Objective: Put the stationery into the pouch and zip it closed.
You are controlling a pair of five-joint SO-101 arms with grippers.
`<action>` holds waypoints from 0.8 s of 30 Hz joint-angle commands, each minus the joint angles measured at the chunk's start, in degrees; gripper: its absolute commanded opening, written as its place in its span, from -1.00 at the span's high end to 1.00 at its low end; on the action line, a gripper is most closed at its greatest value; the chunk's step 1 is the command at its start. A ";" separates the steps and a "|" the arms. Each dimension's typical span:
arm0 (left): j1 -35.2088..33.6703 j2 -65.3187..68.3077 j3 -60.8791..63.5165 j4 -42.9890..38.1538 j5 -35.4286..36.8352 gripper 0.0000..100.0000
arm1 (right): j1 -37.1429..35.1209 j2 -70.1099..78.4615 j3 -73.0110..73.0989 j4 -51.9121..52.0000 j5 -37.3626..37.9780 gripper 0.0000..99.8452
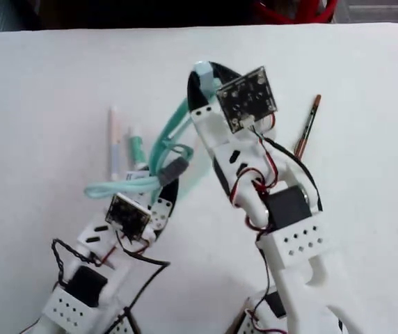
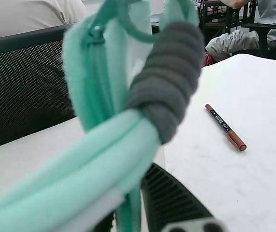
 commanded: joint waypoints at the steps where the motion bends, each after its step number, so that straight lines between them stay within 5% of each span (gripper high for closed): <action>1: -0.57 0.22 -0.70 -0.70 0.09 0.91 | 0.40 -2.15 1.14 0.31 0.26 0.96; 11: -0.40 0.22 -0.62 -0.70 0.26 0.87 | -2.15 -2.77 2.99 0.75 0.18 0.94; 17: -0.40 0.22 -0.62 -0.70 0.62 0.80 | -3.47 -2.77 0.53 3.74 0.18 0.64; 24: 1.63 0.22 -0.70 -0.70 0.44 0.80 | -3.56 -2.68 -12.92 10.33 0.18 0.70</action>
